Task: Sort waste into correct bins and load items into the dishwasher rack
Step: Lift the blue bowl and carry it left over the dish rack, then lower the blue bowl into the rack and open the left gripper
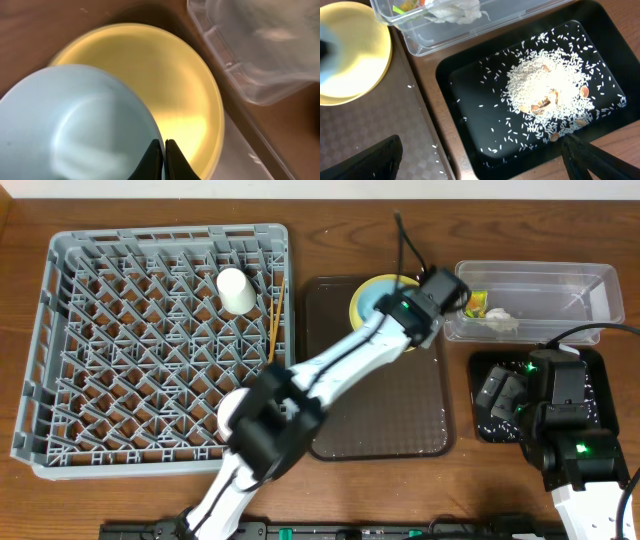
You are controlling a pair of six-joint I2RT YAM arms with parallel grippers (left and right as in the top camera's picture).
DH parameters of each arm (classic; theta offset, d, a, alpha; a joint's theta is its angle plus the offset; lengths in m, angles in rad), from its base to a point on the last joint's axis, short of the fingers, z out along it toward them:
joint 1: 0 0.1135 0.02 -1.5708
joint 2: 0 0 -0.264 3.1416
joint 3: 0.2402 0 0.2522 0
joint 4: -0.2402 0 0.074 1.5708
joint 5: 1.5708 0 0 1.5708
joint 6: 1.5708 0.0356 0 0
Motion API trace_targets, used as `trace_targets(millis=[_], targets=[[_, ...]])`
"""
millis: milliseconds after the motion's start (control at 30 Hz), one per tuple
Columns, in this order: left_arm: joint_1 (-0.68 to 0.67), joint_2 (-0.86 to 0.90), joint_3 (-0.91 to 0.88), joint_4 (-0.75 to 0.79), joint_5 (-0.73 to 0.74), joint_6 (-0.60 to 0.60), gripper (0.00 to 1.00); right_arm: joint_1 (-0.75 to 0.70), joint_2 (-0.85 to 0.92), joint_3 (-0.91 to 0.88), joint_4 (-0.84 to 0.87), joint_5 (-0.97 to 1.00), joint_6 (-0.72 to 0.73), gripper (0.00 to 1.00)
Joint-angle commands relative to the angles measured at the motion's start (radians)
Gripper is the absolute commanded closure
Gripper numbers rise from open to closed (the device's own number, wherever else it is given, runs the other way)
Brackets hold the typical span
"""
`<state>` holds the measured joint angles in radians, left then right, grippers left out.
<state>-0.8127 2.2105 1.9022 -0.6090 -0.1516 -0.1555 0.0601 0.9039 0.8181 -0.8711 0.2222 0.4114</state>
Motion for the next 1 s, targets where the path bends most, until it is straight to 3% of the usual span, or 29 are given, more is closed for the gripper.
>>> trace_targets(millis=[0,167,300,433,567,800,967], targets=[[0.051,-0.251,0.019,-0.058,0.106,-0.055,0.94,-0.005,-0.001,0.005,-0.001,0.013,-0.009,0.01],[0.235,-0.496,0.019,-0.246,0.394,-0.116,0.94,-0.005,-0.001,0.005,-0.001,0.013,-0.009,0.01],[0.523,-0.594,0.019,-0.377,0.867,-0.108,0.94,-0.005,-0.001,0.005,-0.001,0.013,-0.009,0.01],[0.821,-0.583,-0.017,-0.488,1.413,0.027,0.94,-0.005,0.000,0.005,-0.001,0.013,-0.009,0.01],[1.005,-0.561,-0.158,-0.498,1.725,0.138,0.94,-0.005,-0.001,0.005,-0.001,0.013,-0.009,0.01],[1.094,-0.557,-0.459,-0.493,1.724,0.246,0.94,-0.005,-0.001,0.005,-0.001,0.013,-0.009,0.01],[1.111,-0.552,-0.616,-0.415,1.723,0.253,0.94,-0.005,-0.001,0.005,-0.001,0.013,-0.009,0.01]])
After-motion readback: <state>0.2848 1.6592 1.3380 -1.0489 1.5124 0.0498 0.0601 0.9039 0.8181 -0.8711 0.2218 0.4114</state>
